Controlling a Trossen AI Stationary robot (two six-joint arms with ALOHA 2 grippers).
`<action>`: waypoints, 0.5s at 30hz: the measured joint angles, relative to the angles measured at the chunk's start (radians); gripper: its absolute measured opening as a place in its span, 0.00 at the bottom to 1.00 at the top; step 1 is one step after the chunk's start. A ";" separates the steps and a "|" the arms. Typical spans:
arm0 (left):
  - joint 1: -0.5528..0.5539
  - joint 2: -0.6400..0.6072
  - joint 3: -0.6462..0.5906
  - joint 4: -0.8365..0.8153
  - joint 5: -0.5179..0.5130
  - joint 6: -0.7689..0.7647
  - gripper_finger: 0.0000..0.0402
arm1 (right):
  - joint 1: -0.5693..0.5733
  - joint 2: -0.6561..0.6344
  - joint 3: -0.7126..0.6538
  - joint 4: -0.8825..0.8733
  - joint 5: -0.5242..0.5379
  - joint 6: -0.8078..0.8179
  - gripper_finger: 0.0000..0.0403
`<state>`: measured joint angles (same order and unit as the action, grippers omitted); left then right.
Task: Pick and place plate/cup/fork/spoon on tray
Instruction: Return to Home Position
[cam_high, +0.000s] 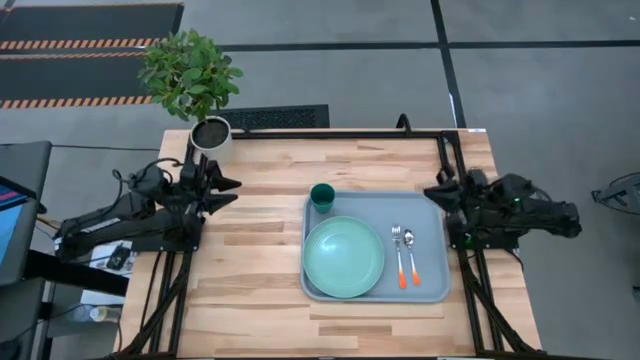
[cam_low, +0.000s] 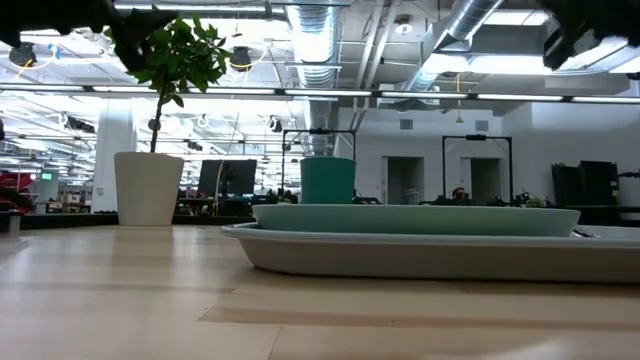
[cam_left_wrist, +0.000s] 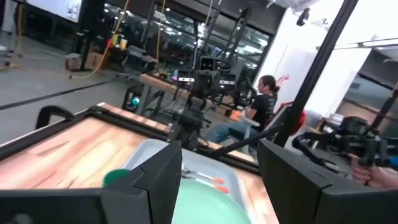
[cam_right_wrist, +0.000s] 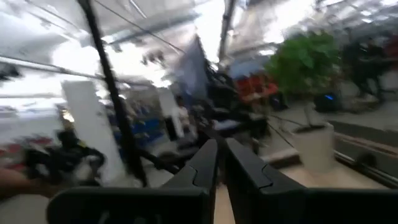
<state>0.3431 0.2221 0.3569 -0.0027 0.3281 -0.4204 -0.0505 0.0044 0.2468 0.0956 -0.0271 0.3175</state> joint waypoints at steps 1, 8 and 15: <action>0.004 -0.012 0.000 -0.019 0.000 0.004 0.49 | -0.002 0.008 -0.005 -0.006 0.011 -0.005 0.14; 0.017 -0.224 0.000 -0.244 -0.094 0.011 0.49 | 0.004 -0.002 -0.086 -0.002 0.007 -0.001 0.14; 0.017 -0.217 -0.073 -0.208 -0.100 0.019 0.49 | 0.005 -0.002 -0.218 0.164 0.021 -0.008 0.14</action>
<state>0.3603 0.0055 0.2840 -0.2107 0.2279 -0.4010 -0.0457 0.0027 0.0283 0.2593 -0.0056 0.3092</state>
